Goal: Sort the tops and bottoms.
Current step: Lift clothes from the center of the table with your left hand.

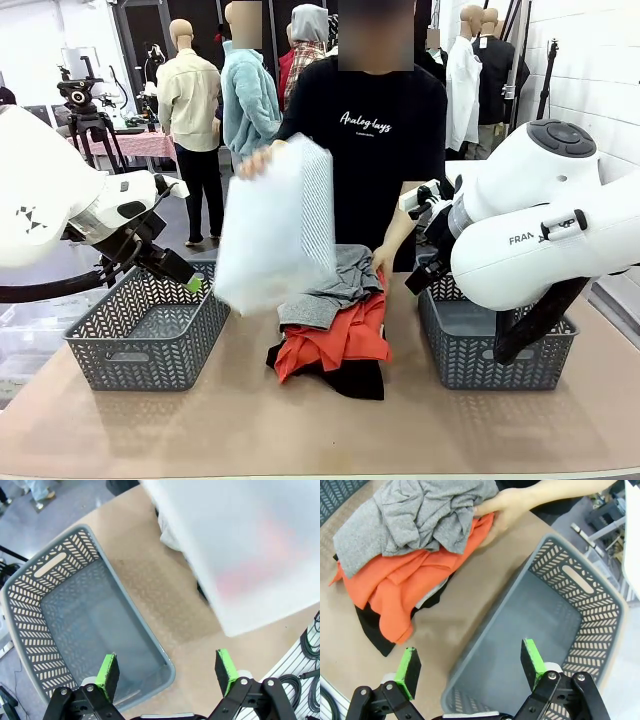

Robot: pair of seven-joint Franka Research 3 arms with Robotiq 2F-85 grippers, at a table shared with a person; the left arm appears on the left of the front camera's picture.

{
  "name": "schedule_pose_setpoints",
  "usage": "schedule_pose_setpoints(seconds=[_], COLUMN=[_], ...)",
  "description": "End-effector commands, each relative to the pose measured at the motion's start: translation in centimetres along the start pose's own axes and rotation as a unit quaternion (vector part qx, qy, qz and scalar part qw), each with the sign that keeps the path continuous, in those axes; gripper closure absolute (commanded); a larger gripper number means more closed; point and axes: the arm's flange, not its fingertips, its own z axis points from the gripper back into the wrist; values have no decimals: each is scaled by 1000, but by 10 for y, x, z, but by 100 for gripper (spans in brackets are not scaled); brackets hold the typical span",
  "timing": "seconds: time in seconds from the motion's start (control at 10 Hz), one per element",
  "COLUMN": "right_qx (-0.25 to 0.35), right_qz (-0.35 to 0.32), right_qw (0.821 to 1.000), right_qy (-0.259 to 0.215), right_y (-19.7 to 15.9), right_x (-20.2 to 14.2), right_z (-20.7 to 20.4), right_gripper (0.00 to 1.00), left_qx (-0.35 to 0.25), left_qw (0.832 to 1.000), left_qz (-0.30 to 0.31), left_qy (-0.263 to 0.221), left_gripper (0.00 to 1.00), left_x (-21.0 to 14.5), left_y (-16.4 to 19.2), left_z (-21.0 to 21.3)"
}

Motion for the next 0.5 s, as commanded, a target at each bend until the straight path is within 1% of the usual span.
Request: schedule_pose_setpoints(seconds=[0.0, 0.4], right_qx=[-1, -1], right_qz=[-1, -1], right_qw=[1000, 1000], right_qy=[-3, -3], right_y=[-1, -1], right_x=[0, 0], right_z=[-1, -1], right_gripper=[0, 0], left_qx=[0, 0], left_qw=[1000, 1000], left_qz=[1, 1], left_qy=[0, 0], left_gripper=[0, 0], left_x=[0, 0], left_y=[1, 1], left_z=[-1, -1])
